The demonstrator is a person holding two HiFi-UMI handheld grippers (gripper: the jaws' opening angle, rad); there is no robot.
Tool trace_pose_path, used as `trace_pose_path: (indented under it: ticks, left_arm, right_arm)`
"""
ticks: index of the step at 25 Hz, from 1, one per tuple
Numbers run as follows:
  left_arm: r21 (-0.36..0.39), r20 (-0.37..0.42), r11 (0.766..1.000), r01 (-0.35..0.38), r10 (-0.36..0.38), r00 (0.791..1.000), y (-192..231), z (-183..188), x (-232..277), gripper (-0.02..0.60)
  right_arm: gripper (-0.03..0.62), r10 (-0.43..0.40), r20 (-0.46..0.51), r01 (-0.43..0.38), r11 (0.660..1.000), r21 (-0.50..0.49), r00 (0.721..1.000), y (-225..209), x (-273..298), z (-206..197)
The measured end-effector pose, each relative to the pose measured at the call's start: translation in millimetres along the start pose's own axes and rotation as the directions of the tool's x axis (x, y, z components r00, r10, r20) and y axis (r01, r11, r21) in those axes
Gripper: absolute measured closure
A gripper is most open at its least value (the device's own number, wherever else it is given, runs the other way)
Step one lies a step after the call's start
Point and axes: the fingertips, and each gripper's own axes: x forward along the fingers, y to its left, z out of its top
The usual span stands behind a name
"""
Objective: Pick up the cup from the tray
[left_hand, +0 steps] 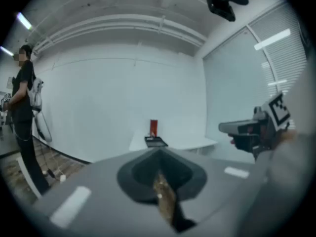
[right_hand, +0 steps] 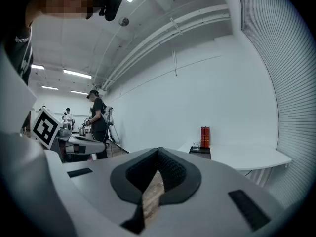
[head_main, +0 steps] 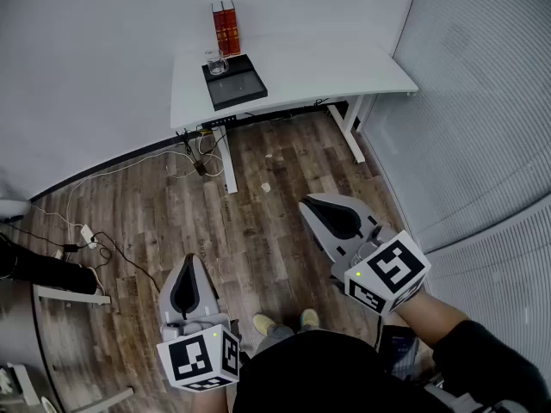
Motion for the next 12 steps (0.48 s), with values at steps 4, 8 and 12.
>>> trace_pose_path:
  ticks: [4, 8, 12]
  left_arm:
    - [0.007, 0.014, 1.000, 0.001, -0.001, 1.000, 2.6, 5.3, 4.5, 0.578]
    - [0.020, 0.019, 1.000, -0.004, 0.003, 1.000, 4.5, 6.7, 5.3, 0.578]
    - [0.028, 0.033, 0.999, -0.018, 0.017, 0.999, 14.3, 14.4, 6.1, 0.578]
  right_arm:
    - [0.580, 0.010, 0.008, -0.009, 1.000, -0.003, 1.000, -0.5, 7.4, 1.3]
    - [0.580, 0.006, 0.017, -0.006, 1.000, -0.006, 1.000, -2.0, 8.7, 3.1]
    - [0.580, 0.003, 0.027, -0.003, 1.000, 0.021, 1.000, -4.2, 15.7, 7.1]
